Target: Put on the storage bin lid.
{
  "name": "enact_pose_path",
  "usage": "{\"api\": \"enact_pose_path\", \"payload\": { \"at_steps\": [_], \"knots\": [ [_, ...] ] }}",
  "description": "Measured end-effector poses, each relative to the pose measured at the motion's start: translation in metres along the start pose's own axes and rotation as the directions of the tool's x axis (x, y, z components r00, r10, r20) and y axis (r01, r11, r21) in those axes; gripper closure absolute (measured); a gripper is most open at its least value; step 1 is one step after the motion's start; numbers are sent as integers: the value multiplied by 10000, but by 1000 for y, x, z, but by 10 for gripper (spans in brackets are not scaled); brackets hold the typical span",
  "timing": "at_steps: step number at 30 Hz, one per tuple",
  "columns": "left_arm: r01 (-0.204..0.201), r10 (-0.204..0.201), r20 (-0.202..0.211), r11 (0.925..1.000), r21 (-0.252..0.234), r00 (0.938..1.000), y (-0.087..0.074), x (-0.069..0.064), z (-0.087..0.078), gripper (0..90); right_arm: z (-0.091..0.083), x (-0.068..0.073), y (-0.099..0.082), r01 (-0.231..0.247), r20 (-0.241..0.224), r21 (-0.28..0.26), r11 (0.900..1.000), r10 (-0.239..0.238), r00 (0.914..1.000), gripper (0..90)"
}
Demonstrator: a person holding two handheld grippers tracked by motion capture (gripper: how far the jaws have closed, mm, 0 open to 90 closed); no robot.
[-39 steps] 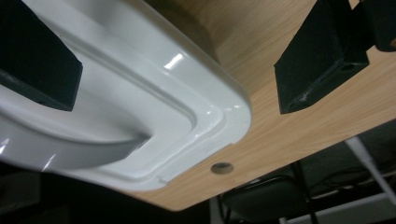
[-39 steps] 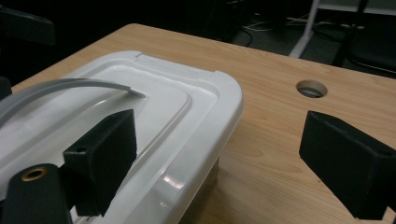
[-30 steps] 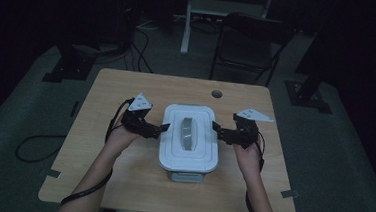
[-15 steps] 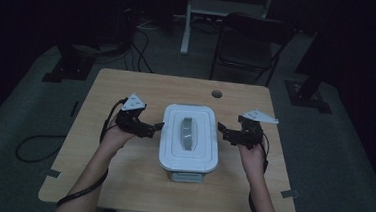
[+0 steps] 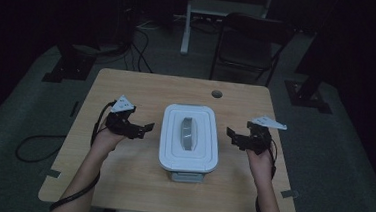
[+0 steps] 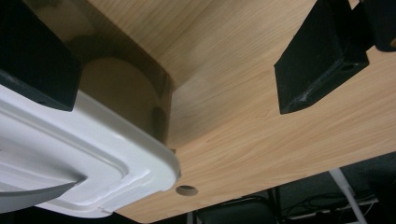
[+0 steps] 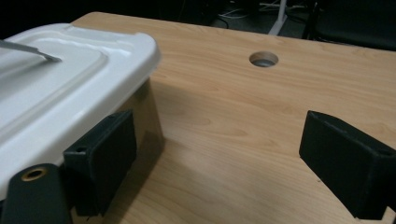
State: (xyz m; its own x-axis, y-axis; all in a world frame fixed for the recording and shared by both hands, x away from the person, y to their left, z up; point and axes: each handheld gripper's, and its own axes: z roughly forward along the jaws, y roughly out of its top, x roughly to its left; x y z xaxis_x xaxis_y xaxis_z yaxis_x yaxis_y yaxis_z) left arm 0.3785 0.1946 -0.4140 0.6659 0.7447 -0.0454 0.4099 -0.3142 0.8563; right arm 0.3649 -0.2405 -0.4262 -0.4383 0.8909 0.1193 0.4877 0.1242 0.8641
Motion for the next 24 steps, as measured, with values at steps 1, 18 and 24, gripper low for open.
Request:
{"api": "enact_pose_path", "payload": {
  "at_steps": [1, 18, 24],
  "knots": [
    [47, -47, -56, 10000, 1, 10000, -2, 1, -1, 16, -1, -1, -2, -54, -23, -30, 10000, 54, 10000, 111],
    [1003, -965, -1026, 9944, 326, 9900, -46, 39, -27, 17, -14, -19, -34, -343, 493, 38, 9994, 341, 9982, 111],
    [1418, -1333, -1538, 9889, 454, 9791, -65, 51, -37, 16, -20, -24, -44, -632, 941, 146, 9979, 616, 9937, 110]
  ]
}}
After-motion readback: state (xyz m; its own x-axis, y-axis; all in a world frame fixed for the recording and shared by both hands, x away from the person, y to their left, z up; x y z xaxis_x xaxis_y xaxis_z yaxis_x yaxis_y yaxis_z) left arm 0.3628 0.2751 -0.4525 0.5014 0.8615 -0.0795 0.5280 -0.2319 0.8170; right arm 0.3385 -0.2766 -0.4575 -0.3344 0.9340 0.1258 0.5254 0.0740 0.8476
